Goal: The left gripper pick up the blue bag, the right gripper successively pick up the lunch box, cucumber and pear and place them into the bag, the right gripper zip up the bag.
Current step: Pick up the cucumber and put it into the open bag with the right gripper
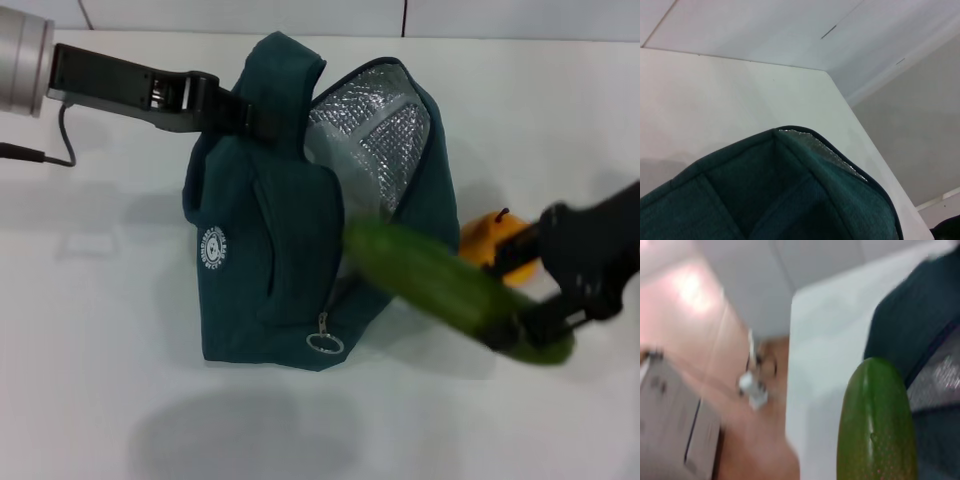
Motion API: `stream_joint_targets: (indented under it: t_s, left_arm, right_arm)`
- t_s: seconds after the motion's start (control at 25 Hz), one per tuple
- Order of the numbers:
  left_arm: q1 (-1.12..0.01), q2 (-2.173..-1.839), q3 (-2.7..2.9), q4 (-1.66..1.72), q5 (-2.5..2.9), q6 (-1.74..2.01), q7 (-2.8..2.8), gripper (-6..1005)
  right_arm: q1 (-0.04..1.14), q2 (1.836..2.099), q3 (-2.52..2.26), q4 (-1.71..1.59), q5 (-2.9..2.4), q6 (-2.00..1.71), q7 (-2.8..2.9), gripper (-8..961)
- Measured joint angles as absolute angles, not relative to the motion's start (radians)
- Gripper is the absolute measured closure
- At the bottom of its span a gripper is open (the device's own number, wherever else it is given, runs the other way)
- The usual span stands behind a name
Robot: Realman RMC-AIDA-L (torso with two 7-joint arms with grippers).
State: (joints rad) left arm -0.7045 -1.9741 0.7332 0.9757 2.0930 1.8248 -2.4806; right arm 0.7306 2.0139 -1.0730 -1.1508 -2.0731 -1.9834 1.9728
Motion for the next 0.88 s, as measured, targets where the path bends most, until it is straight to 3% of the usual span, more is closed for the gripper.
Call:
stream_joint_targets:
  t_s: [0.88]
  left_arm:
    - [-0.694, -1.982, 0.732, 0.963, 2.060, 1.845, -2.471, 959]
  right_arm:
    - [0.735, 2.023, -0.950, -0.564, -1.537, -1.677, 1.568, 325]
